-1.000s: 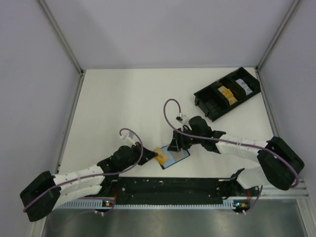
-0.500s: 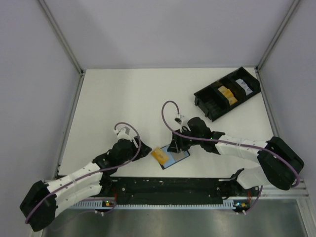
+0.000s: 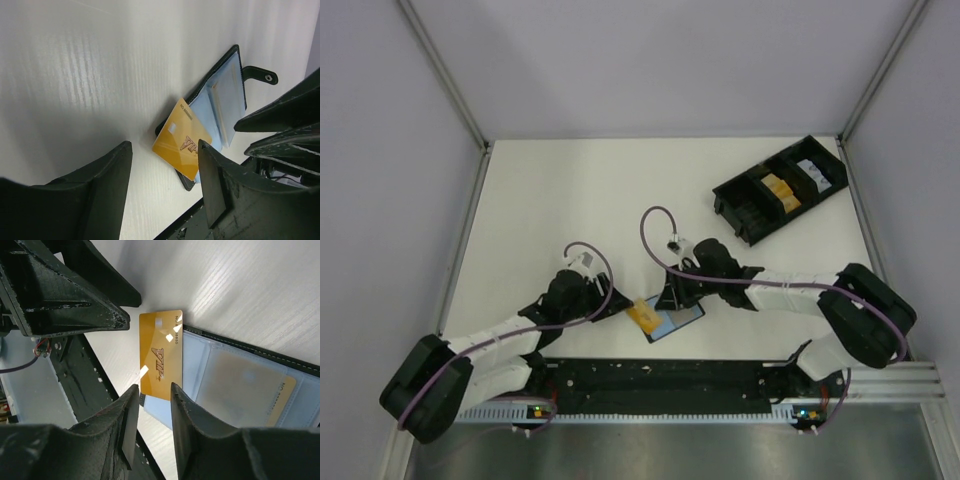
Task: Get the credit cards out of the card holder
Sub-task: Place the credit card in the storage box.
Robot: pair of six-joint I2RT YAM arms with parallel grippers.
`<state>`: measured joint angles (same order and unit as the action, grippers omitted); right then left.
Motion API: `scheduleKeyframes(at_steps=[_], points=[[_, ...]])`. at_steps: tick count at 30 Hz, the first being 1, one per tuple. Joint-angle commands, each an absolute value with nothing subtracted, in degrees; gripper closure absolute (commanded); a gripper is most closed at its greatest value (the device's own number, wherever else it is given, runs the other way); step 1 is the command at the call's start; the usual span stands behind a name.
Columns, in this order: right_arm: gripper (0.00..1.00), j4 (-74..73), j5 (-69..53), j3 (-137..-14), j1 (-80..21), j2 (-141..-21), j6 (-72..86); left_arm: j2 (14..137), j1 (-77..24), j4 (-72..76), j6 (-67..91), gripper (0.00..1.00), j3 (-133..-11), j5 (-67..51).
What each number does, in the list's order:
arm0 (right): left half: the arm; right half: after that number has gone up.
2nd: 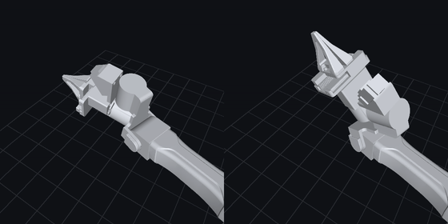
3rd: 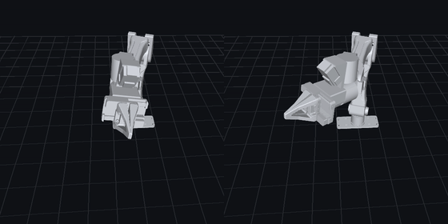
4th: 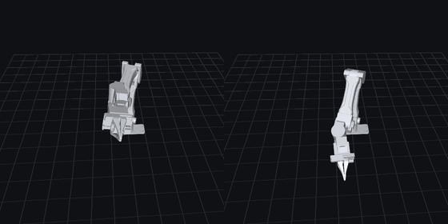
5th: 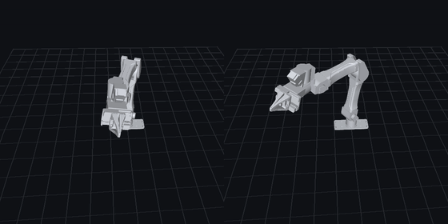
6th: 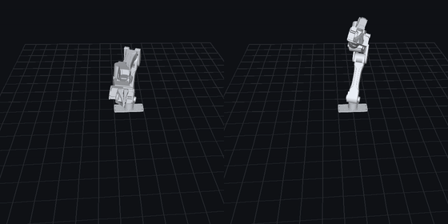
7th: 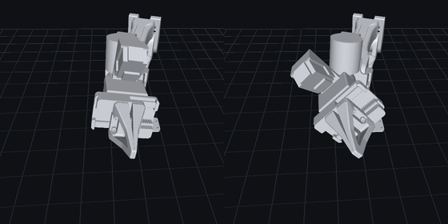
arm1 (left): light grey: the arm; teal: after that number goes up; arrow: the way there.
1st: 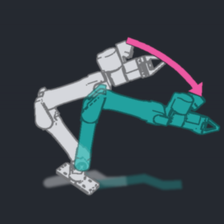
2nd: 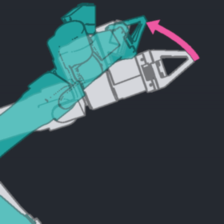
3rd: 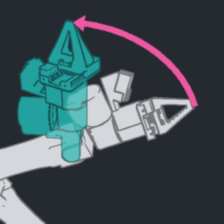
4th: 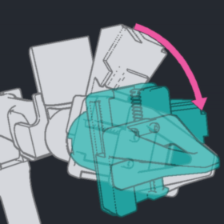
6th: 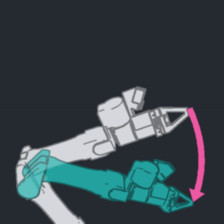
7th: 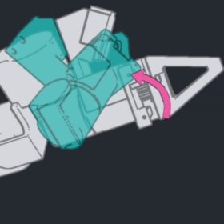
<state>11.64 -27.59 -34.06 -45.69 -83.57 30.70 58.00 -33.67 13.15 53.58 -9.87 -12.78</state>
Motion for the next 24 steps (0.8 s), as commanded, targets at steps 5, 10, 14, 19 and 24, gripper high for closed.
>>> scheduleKeyframes(at_steps=[5, 10, 14, 19, 24], points=[[0.71, 17.05, -30.41, -35.33, -47.2, -89.29, 31.99, 64.5, -33.31, 18.11, 52.03, 0.44, -10.28, -18.37], [0.75, 17.93, -30.5, -35.51, -47.2, -92.37, 32.26, 68.2, -33.31, 19.15, 52.29, 0.47, -10.64, -19.78], [0.78, 17.67, -30.15, -35.68, -47.29, -94.04, 32.34, 69.17, -33.22, 21.09, 53.44, 0.51, -9.84, -19.42], [0.81, 16.08, -29.18, -36.21, -47.29, -95.1, 31.99, 68.38, -33.13, 21.27, 53.88, 0.65, -9.49, -19.25], [0.81, 15.82, -29.35, -36.47, -47.2, -94.83, 32.08, 64.96, -33.13, 19.6, 54.4, 0.97, -9.05, -18.64]])
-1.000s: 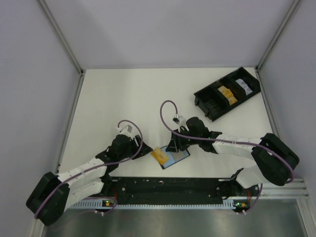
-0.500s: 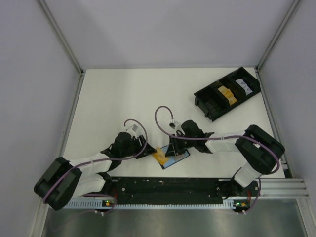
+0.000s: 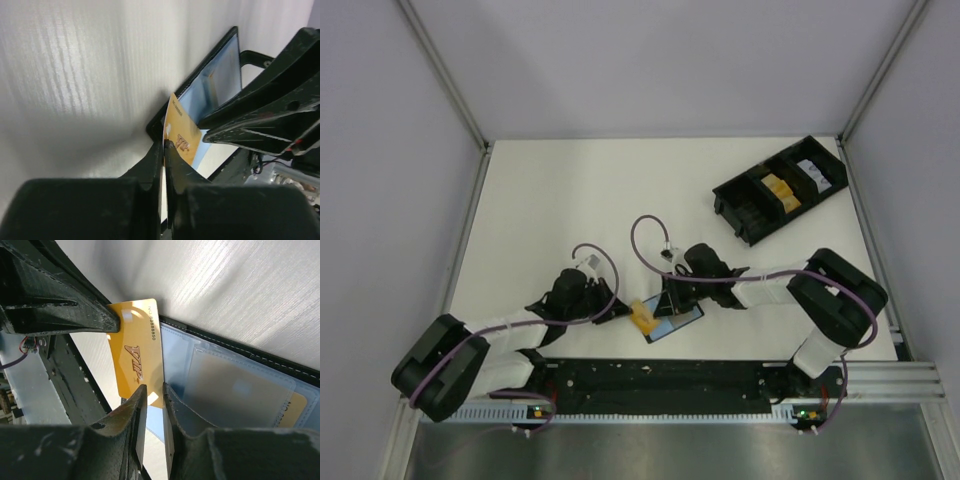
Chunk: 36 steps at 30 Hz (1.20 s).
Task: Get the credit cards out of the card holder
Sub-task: Place the credit card in the storage box.
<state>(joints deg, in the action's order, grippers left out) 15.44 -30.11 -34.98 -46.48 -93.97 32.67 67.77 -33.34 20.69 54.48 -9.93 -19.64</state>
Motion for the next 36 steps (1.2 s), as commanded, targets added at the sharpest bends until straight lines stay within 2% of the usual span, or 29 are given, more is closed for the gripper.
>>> scheduleKeyframes(at_steps=[1, 5, 9, 13, 20, 24, 30, 36], points=[[0.81, 15.82, -29.44, -36.47, -47.2, -94.57, 32.08, 63.82, -33.13, 18.99, 54.58, 1.0, -8.97, -18.28], [0.79, 16.34, -29.1, -35.95, -47.2, -91.77, 33.31, 56.1, -33.13, 15.56, 56.33, 1.0, -8.26, -15.92], [0.67, 18.98, -25.77, -33.84, -47.11, -83.78, 36.55, 45.65, -33.05, 13.45, 61.77, 1.0, -5.72, -12.49], [0.5, 23.8, -21.45, -30.59, -47.02, -75.34, 41.03, 34.57, -33.13, 10.91, 66.52, 1.0, -3.96, -9.24], [0.36, 39.97, -17.05, -22.6, -47.28, -66.98, 55.71, 18.56, -33.22, 12.12, 76.1, 1.0, -1.41, -4.93], [0.36, 47.18, -18.19, -21.8, -47.72, -67.32, 60.11, 15.74, -33.22, 14.15, 79.36, 1.0, -1.58, -4.39], [0.36, 51.67, -19.77, -25.39, -50.01, -70.74, 61.52, 18.01, -33.49, 18.71, 81.65, 1.0, -2.9, -5.01], [0.44, 53.17, -18.99, -26.63, -51.33, -73.92, 63.19, 19.51, -34.45, 23.37, 82.88, 1.0, -3.43, -3.08]])
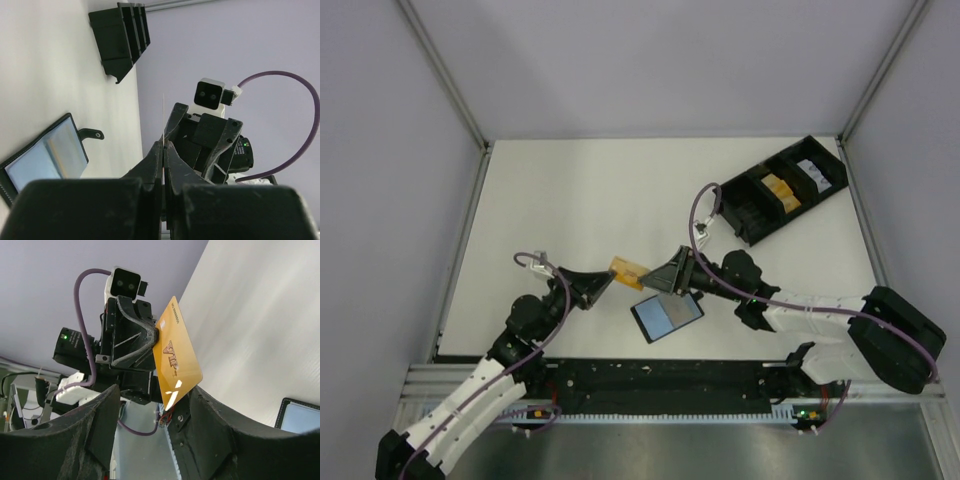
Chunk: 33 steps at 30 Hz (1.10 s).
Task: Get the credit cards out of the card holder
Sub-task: Place the credit card in the storage box.
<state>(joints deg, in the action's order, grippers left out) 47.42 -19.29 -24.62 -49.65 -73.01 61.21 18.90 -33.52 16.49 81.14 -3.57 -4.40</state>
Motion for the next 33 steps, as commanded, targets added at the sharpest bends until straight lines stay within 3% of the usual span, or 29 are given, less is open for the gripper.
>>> scheduleKeyframes(at_steps=[1, 12, 18, 23, 24, 31, 33], points=[[0.45, 53.26, -18.55, -26.28, -51.33, -73.92, 63.37, 19.42, -34.54, 23.55, 82.79, 1.0, -3.6, -2.55], [0.52, 54.4, -19.95, -29.0, -51.77, -76.37, 63.19, 24.16, -36.91, 29.96, 83.14, 1.0, -4.22, -0.61], [0.69, 55.55, -20.3, -30.59, -51.77, -77.78, 63.28, 25.84, -39.11, 33.13, 82.88, 1.0, -4.39, 3.6], [0.94, 55.11, -18.38, -29.97, -51.77, -76.47, 62.67, 26.54, -40.34, 34.1, 82.09, 0.99, -4.48, 4.48], [0.99, 53.72, -18.11, -30.06, -51.77, -75.51, 61.97, 26.46, -40.34, 34.01, 81.92, 0.96, -4.4, 4.22], [1.0, 39.67, -28.01, -32.07, -45.8, -69.53, 56.26, 22.16, -39.91, 28.49, 74.72, 0.47, -4.13, 1.59], [1.0, 33.26, -32.85, -33.65, -44.04, -67.95, 52.58, 20.22, -39.2, 22.62, 69.29, 0.39, -6.14, -1.47]])
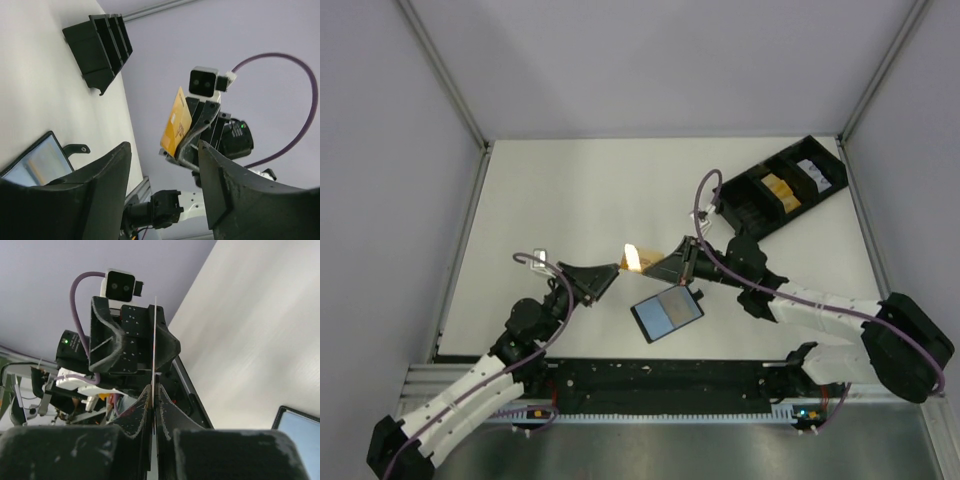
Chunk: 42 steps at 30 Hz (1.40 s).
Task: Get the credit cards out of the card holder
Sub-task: Place the credit card in the storage box.
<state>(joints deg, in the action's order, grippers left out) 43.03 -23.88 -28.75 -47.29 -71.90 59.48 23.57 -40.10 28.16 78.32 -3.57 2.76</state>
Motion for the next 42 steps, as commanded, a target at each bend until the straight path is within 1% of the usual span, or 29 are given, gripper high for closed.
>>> scheduleKeyframes(at_steps=[1, 3, 5, 8, 11, 15, 21, 23, 25, 26, 28, 29, 30, 32, 35, 36, 39, 42], points=[[1.0, 29.13, -34.79, -34.53, -43.51, -66.81, 48.99, 19.43, -38.94, 20.06, 67.0, 0.35, -7.37, -2.45], [1.0, 22.53, -37.95, -36.12, -43.24, -65.48, 44.23, 19.51, -38.41, 16.89, 62.69, 0.27, -9.22, -4.73], [1.0, 17.87, -41.47, -37.61, -43.07, -64.78, 41.06, 21.78, -37.36, 16.17, 59.61, 0.26, -11.24, -8.94], [1.0, 15.3, -47.44, -39.28, -42.89, -64.69, 38.15, 27.4, -35.86, 15.73, 54.77, 0.26, -15.8, -17.46], [1.0, 11.53, -50.7, -41.04, -42.89, -64.78, 35.43, 32.86, -35.42, 15.03, 51.08, 0.26, -20.46, -24.41], [1.0, 8.97, -52.82, -42.36, -42.8, -64.78, 32.88, 36.82, -35.51, 16.26, 49.04, 0.3, -23.11, -29.7], [1.0, 8.7, -53.61, -42.98, -42.8, -65.21, 32.34, 40.07, -35.42, 19.68, 49.92, 0.44, -23.03, -36.11], [1.0, 8.61, -53.7, -43.15, -42.89, -65.48, 32.08, 40.6, -35.51, 20.56, 50.18, 0.5, -22.94, -37.61], [1.0, 8.61, -53.7, -43.33, -42.8, -65.74, 31.82, 40.78, -35.42, 21.35, 50.36, 0.61, -22.85, -38.14], [1.0, 8.79, -53.7, -43.33, -42.8, -65.83, 31.9, 40.87, -35.51, 21.71, 50.54, 0.72, -22.85, -38.41], [1.0, 9.4, -52.92, -43.24, -42.89, -65.83, 32.6, 40.69, -35.51, 21.97, 50.97, 1.0, -22.76, -37.36], [1.0, 9.93, -51.61, -42.98, -42.8, -65.57, 33.22, 40.43, -35.42, 22.15, 51.15, 1.0, -22.68, -36.31], [0.95, 11.06, -49.76, -42.54, -42.8, -65.48, 34.27, 40.34, -35.42, 22.15, 51.5, 1.0, -22.68, -35.25], [0.8, 16.57, -46.69, -40.44, -42.8, -64.87, 38.21, 39.64, -35.42, 23.46, 53.86, 1.0, -21.8, -31.4], [0.63, 31.33, -41.33, -34.82, -42.8, -63.99, 46.9, 39.11, -35.42, 32.39, 63.33, 1.0, -16.46, -25.51], [0.6, 35.47, -39.66, -32.98, -42.8, -64.07, 49.46, 39.37, -35.51, 35.74, 66.68, 1.0, -14.61, -23.14], [0.57, 47.25, -34.82, -29.1, -42.98, -65.73, 57.02, 40.6, -36.38, 41.12, 73.9, 1.0, -11.26, -18.65], [0.58, 55.35, -31.39, -26.28, -43.5, -67.41, 61.34, 41.31, -39.28, 43.33, 75.67, 1.0, -11.07, -13.47]])
